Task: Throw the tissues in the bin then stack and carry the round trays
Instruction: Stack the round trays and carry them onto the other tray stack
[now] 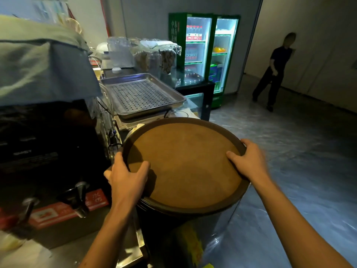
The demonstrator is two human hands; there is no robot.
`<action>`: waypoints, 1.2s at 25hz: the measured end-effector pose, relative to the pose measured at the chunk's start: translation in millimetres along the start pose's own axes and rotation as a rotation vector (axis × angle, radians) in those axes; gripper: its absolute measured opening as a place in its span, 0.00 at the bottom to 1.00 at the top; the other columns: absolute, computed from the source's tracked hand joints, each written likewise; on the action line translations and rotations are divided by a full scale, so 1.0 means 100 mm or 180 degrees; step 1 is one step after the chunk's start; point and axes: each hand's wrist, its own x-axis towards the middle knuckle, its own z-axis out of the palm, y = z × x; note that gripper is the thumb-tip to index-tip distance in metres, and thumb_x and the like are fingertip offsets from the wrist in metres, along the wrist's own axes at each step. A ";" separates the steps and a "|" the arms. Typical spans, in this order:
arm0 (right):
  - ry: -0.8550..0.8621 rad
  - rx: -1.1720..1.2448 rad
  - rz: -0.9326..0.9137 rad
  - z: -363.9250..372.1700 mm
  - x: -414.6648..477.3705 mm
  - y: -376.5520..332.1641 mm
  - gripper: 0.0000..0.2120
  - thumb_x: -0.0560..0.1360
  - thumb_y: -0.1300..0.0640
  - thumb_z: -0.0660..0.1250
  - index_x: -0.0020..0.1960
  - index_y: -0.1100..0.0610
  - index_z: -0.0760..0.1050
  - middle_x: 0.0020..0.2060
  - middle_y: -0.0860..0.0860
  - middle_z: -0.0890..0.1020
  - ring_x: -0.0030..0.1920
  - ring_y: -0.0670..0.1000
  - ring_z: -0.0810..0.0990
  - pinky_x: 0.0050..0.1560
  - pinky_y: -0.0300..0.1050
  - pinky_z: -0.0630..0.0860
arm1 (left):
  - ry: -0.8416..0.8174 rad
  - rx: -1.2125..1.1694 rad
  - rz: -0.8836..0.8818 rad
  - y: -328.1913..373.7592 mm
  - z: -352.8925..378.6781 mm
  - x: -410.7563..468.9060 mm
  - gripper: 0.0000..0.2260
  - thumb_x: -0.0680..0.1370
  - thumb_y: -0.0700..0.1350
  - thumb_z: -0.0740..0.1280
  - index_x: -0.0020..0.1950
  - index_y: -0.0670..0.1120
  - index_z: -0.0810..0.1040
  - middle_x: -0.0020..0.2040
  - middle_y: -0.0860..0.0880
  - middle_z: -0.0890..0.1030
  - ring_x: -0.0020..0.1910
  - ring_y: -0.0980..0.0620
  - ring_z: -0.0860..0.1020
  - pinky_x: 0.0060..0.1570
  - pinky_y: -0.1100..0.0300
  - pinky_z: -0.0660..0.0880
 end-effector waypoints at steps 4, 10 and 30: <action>-0.0088 -0.0062 -0.0104 0.08 0.14 -0.05 0.22 0.72 0.55 0.71 0.62 0.61 0.73 0.54 0.59 0.80 0.53 0.59 0.78 0.49 0.49 0.74 | 0.0038 0.0031 -0.0081 0.03 0.00 0.06 0.22 0.73 0.50 0.68 0.65 0.50 0.68 0.55 0.49 0.69 0.67 0.44 0.60 0.57 0.48 0.67; 0.0004 -0.0193 -0.0193 0.23 0.18 -0.01 0.17 0.71 0.53 0.68 0.59 0.55 0.74 0.50 0.56 0.81 0.55 0.62 0.77 0.52 0.56 0.77 | 0.0030 0.0137 -0.0130 -0.06 0.03 0.19 0.25 0.71 0.54 0.68 0.65 0.48 0.69 0.54 0.49 0.72 0.64 0.45 0.67 0.61 0.42 0.71; 0.0827 -0.0540 0.0187 0.43 -2.05 -0.78 0.26 0.79 0.45 0.61 0.73 0.56 0.64 0.67 0.57 0.73 0.67 0.56 0.70 0.62 0.45 0.66 | -0.1992 0.0920 0.2251 -0.24 -0.83 -0.07 0.29 0.80 0.60 0.54 0.77 0.47 0.56 0.75 0.41 0.60 0.74 0.43 0.59 0.72 0.49 0.57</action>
